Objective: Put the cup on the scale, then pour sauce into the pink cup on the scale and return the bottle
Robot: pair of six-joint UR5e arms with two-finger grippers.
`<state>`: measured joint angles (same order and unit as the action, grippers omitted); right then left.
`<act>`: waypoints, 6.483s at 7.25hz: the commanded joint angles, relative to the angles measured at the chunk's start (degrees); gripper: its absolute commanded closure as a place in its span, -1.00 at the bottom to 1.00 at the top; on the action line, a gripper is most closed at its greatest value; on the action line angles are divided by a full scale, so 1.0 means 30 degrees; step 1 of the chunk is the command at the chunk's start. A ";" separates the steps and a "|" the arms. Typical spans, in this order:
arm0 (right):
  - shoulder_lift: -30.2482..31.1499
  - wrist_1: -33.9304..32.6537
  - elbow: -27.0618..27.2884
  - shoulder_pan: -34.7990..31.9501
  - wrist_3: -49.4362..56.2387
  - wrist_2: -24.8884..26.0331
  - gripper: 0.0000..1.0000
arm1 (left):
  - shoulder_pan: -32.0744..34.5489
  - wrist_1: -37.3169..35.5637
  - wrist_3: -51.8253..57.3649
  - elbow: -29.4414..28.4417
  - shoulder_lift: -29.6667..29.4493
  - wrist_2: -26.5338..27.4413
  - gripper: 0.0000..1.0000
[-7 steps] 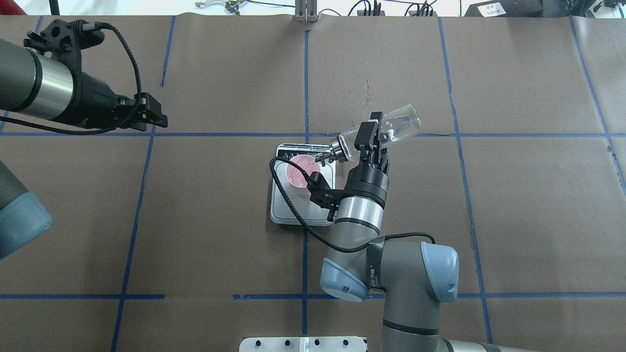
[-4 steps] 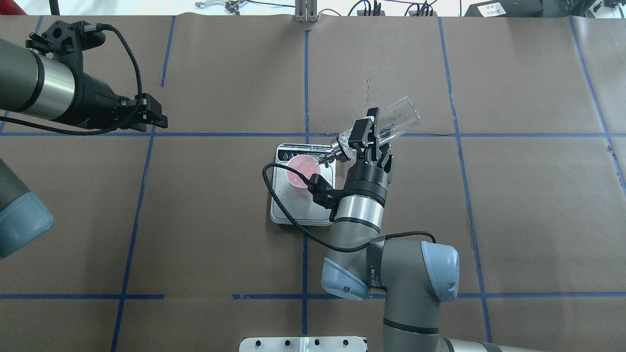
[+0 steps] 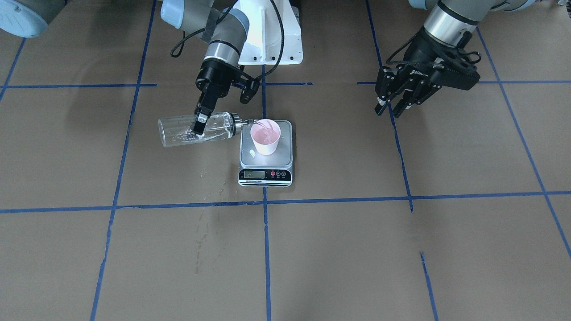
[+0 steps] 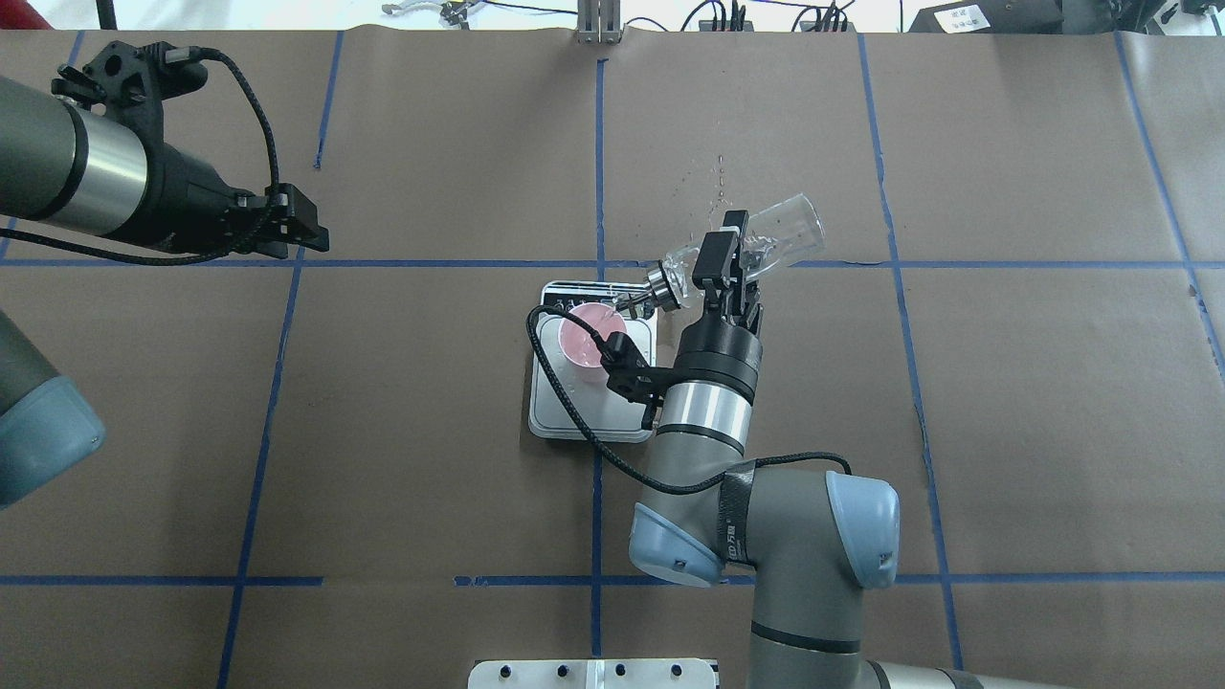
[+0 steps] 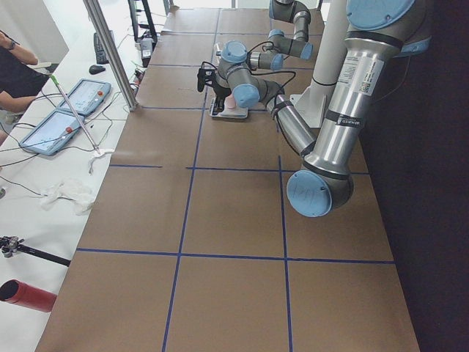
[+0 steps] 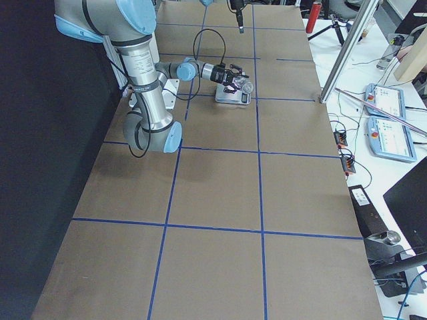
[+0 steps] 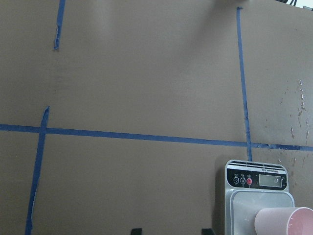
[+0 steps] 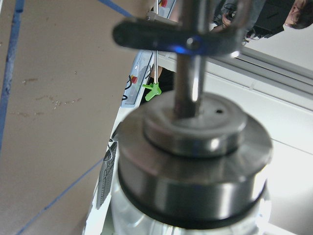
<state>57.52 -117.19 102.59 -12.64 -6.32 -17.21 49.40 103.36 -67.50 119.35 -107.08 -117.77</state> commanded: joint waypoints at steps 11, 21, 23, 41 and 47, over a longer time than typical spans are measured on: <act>0.5566 1.1494 0.3124 0.0083 -2.9108 -0.5539 1.00 | -0.0030 -0.0029 -0.0031 -0.0117 0.0009 -0.0059 -0.03; 0.9325 1.1523 0.2398 -0.1003 -3.0969 -0.7006 1.00 | 0.6795 -0.0584 1.4471 0.0237 0.7685 -0.4629 -0.08; 0.9389 1.3883 0.1377 -0.0944 -3.0969 -0.8174 1.00 | 0.6826 -0.0557 1.4471 0.0235 0.7685 -0.4659 -0.08; 1.4768 1.4131 0.5553 0.3123 -3.0705 -0.6595 -1.00 | 0.6826 -0.0557 1.4412 0.0441 0.7861 -0.4717 -0.12; 1.8584 1.6989 0.5712 0.1174 -2.6299 -1.1365 -1.00 | 0.7263 -0.0498 1.6785 -0.1256 0.7657 -0.4805 -0.12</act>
<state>111.57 -70.29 121.17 -6.05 -91.11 -48.53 70.47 101.84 -18.87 117.08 -83.72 -132.19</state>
